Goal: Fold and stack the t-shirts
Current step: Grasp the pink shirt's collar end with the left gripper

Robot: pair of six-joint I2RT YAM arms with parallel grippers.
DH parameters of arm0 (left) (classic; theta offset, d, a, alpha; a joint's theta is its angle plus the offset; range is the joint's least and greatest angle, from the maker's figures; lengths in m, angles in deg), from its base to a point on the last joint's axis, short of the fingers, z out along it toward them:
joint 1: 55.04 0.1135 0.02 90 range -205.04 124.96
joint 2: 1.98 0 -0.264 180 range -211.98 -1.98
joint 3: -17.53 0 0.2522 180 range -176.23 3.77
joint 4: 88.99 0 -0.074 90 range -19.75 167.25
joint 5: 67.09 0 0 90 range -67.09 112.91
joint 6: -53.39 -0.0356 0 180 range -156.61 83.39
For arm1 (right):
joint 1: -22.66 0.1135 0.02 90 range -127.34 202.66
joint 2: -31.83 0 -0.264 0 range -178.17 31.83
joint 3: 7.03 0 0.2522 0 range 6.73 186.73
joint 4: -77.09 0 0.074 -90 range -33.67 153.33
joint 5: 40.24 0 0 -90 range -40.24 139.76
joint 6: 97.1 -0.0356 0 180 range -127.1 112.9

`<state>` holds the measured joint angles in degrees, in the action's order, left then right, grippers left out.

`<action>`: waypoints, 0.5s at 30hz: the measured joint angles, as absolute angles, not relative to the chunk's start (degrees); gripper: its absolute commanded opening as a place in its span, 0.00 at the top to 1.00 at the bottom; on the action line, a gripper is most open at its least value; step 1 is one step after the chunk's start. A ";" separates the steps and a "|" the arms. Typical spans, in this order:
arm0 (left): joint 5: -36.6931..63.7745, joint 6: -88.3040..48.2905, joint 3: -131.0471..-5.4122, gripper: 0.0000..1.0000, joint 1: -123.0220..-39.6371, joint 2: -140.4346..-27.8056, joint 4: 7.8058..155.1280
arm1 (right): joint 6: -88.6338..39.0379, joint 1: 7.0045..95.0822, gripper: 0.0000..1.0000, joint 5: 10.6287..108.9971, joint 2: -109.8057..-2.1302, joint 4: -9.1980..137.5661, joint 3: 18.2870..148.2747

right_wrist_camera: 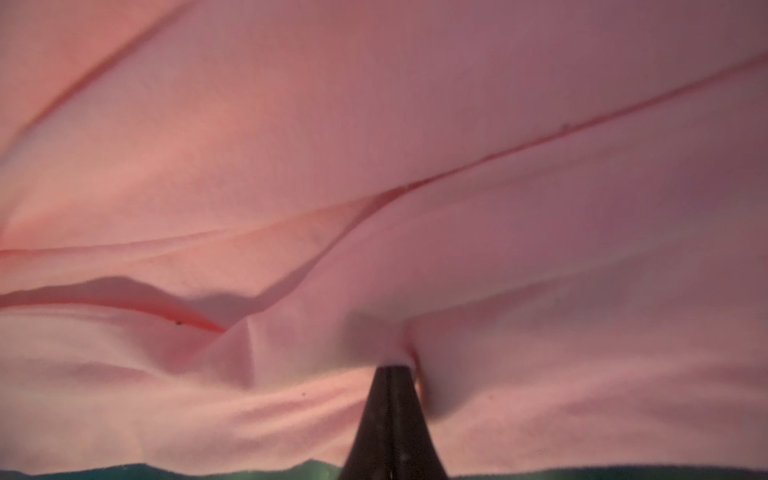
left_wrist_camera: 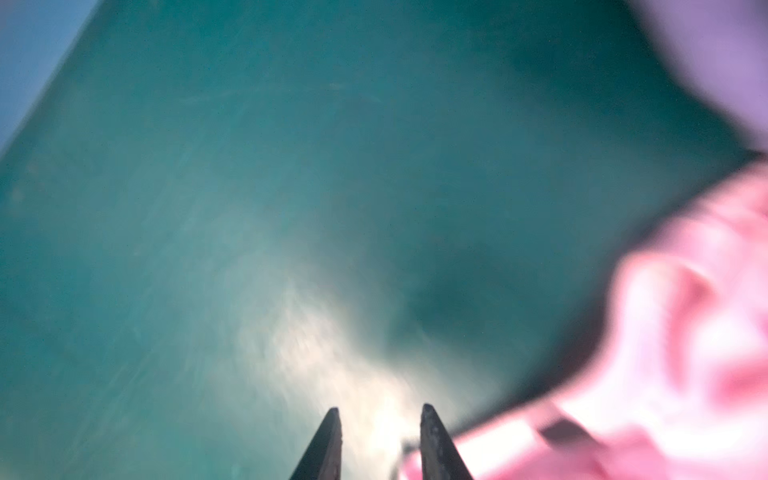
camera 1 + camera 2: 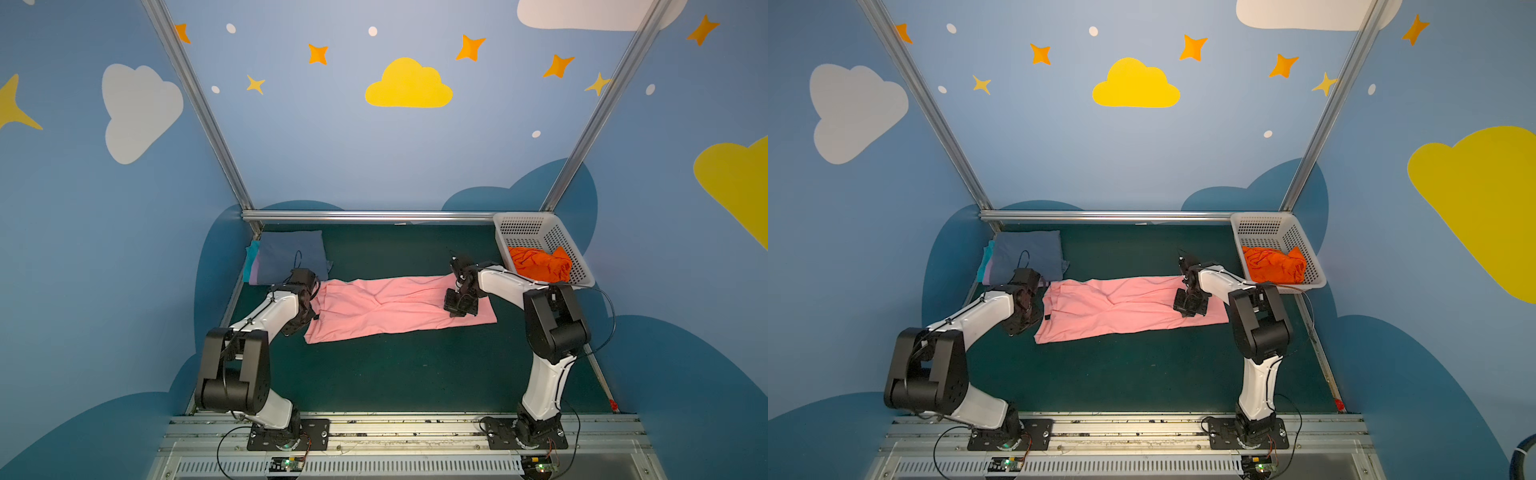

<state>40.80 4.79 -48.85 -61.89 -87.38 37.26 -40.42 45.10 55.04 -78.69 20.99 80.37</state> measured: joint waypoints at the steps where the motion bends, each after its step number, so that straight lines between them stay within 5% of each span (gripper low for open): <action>1: 41.13 5.06 -49.51 0.64 -64.56 -85.66 36.39 | -40.29 44.94 0.99 54.71 -78.40 20.37 80.35; 8: 40.91 8.88 -52.76 0.79 -78.31 -82.05 36.87 | -38.98 43.59 0.98 49.86 -74.18 15.85 80.72; 15: 38.92 10.94 -56.02 0.83 -80.67 -101.15 37.08 | -37.91 42.21 0.98 47.30 -79.12 14.67 82.47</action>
<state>38.92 10.94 -56.02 -80.67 -101.15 37.08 -37.91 42.21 47.30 -79.12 14.67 82.47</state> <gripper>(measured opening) 0.170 0.047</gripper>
